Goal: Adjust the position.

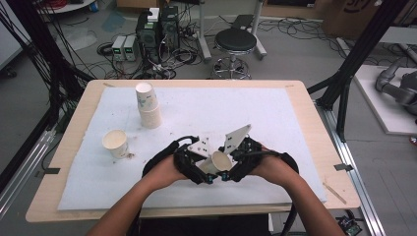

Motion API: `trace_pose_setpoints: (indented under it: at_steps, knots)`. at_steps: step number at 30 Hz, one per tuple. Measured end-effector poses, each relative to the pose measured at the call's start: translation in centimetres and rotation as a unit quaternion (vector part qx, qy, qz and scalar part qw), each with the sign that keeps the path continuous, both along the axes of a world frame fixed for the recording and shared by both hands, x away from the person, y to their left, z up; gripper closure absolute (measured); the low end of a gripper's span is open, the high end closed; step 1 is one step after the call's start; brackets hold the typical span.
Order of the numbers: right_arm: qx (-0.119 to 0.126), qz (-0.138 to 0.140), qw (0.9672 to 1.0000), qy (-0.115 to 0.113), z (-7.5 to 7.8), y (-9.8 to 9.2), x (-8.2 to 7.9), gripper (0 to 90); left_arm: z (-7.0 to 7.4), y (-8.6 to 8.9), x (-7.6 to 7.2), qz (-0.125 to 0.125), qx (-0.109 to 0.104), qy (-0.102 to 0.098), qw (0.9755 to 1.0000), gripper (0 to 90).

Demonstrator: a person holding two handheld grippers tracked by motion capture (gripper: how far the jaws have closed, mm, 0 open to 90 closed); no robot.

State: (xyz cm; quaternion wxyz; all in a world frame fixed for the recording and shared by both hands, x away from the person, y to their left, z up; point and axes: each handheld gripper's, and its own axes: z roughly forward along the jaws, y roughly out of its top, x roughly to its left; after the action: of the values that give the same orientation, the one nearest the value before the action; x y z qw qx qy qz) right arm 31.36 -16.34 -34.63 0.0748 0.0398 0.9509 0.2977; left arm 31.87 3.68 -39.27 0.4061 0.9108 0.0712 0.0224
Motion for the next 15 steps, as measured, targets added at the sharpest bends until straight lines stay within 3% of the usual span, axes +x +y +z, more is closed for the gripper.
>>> trace_pose_setpoints:
  at_steps: [3, 7, 15]
  knots:
    - [0.063, -0.019, 0.9978, 0.008, 0.6, -1.2, 0.0, 21.3, -0.4, 0.4, 0.2, 0.010, -0.012, 0.008, 0.9998, 33.0]
    - [0.120, -0.035, 0.9921, 0.009, 1.1, -2.7, 0.0, 21.2, -0.9, 0.7, 0.3, 0.024, -0.028, 0.016, 0.9992, 32.5]
    - [0.177, -0.086, 0.9804, 0.013, 0.4, -5.3, -0.2, 21.2, -1.7, 1.4, 0.4, 0.051, -0.053, 0.022, 0.9970, 32.1]
